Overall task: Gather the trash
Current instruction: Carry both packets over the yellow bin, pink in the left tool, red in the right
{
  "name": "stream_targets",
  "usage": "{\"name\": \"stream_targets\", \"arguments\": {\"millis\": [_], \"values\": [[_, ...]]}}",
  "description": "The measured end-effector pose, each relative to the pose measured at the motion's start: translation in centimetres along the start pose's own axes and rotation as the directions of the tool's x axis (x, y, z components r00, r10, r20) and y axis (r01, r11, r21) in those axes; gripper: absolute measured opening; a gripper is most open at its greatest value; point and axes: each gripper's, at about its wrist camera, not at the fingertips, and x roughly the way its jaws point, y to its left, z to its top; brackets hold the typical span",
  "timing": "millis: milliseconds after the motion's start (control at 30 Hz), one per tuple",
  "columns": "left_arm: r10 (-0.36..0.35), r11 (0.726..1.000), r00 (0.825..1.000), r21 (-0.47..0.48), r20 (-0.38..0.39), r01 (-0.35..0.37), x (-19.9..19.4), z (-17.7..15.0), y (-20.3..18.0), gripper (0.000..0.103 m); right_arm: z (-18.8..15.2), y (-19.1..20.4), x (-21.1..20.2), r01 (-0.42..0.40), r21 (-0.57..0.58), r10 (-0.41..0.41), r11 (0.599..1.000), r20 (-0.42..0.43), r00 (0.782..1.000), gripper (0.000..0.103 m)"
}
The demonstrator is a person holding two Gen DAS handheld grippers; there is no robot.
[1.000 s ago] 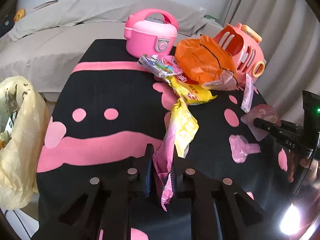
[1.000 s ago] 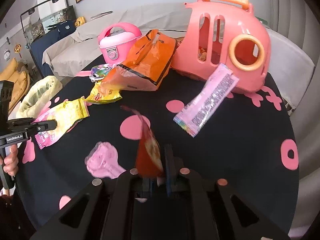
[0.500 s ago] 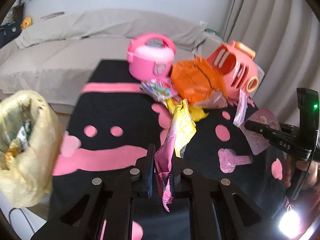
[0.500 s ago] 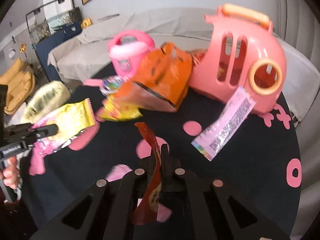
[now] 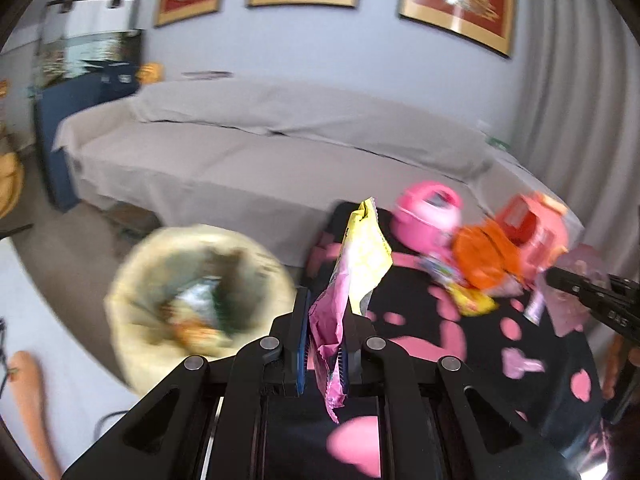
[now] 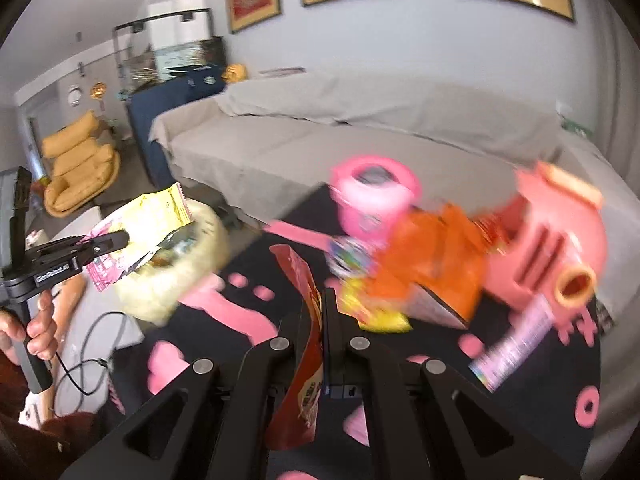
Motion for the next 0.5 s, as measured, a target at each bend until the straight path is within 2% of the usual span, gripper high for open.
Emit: {"name": "stream_targets", "arguments": {"millis": [133, 300, 400, 500], "values": [[0.085, 0.995, 0.996, -0.046, 0.025, -0.084, -1.6, 0.4, 4.8, 0.012, 2.2, 4.5, 1.2, -0.055, -0.066, 0.057, 0.996, 0.022, 0.998, 0.002], [0.184, 0.979, 0.982, -0.101, 0.032, -0.18, -2.5, 0.8, 11.2, 0.012, 4.5, 9.5, 3.7, -0.116, -0.134, 0.12, 0.984, 0.019, 0.993, 0.002], [0.195, 0.972, 0.981, -0.138, 0.005, -0.192, -1.7, 0.6, 14.1, 0.012, 5.1, 11.7, 5.4, -0.147, -0.152, 0.149, 0.977, 0.0, 0.989, 0.002], [0.177, 0.97, 0.984, -0.163, -0.03, -0.179, -0.1, 0.3, 15.9, 0.012, 5.5, 13.3, 7.4, -0.168, -0.171, 0.165, 0.971, -0.03, 0.986, 0.002]]}}
